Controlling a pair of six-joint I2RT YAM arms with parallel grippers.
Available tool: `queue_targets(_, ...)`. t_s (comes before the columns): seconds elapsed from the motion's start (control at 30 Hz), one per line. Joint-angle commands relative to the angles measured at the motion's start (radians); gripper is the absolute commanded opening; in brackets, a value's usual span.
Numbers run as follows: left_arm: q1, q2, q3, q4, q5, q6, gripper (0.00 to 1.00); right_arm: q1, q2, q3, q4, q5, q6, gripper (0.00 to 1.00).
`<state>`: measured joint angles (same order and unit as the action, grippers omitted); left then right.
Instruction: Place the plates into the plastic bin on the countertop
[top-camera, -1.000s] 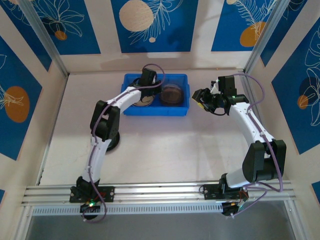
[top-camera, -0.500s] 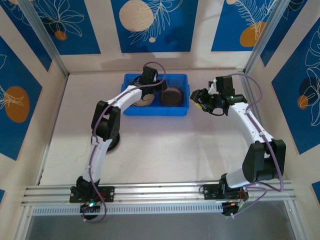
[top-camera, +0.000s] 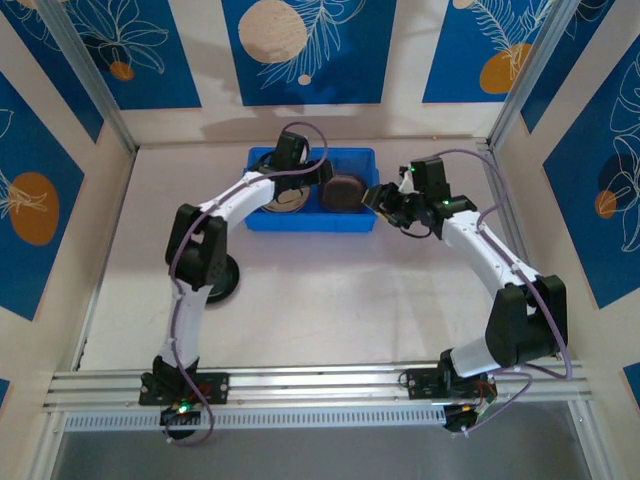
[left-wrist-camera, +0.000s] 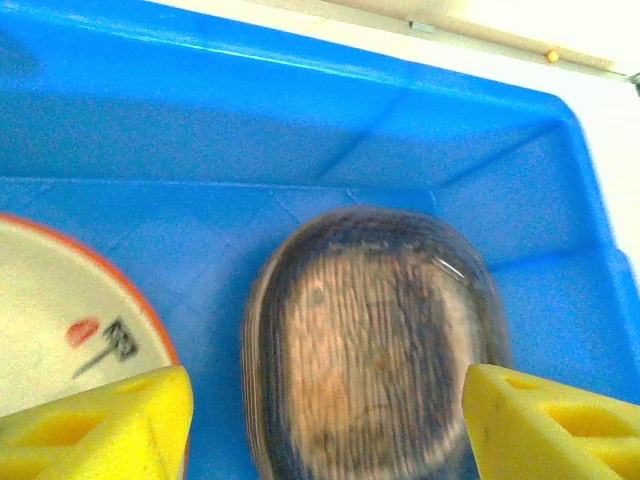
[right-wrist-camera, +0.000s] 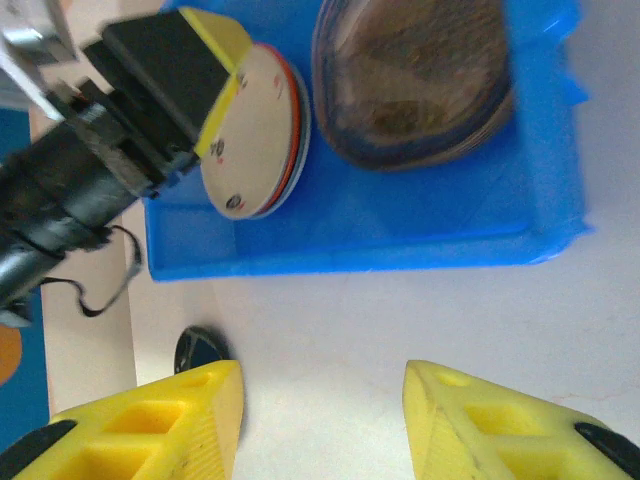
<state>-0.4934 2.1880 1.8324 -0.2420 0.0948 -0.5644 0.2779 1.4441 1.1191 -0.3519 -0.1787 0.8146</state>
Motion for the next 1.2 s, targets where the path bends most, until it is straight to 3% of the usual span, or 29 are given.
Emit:
queue_targets(0.0,-0.010,-0.148,-0.114,0.050,-0.006,0.035,0.75,0.064,0.012,0.012,0.063,0.005,0.042,0.47)
queue_targets(0.23,0.034,-0.396,-0.435,0.121,0.093,0.032,0.77,0.232,0.136,0.095,0.061,-0.060,-0.007,0.48)
queue_targets(0.37,0.041,-0.532,-0.552,0.091,0.071,0.057,0.77,0.315,0.221,0.170,0.028,-0.057,-0.099,0.49)
queue_targets(0.73,0.108,-0.782,-0.852,0.123,0.076,-0.007,0.78,0.424,0.333,0.203,0.086,-0.060,-0.197,0.54)
queue_targets(0.9,0.150,-0.900,-0.950,0.090,0.069,-0.027,0.78,0.486,0.414,0.283,0.032,-0.102,-0.240,0.64)
queue_targets(1.03,0.228,-1.007,-1.051,0.091,0.091,-0.069,0.78,0.525,0.530,0.426,-0.100,-0.132,-0.289,0.62)
queue_targets(1.17,0.290,-1.096,-1.119,0.049,0.090,-0.101,0.77,0.544,0.640,0.565,-0.212,-0.160,-0.317,0.53)
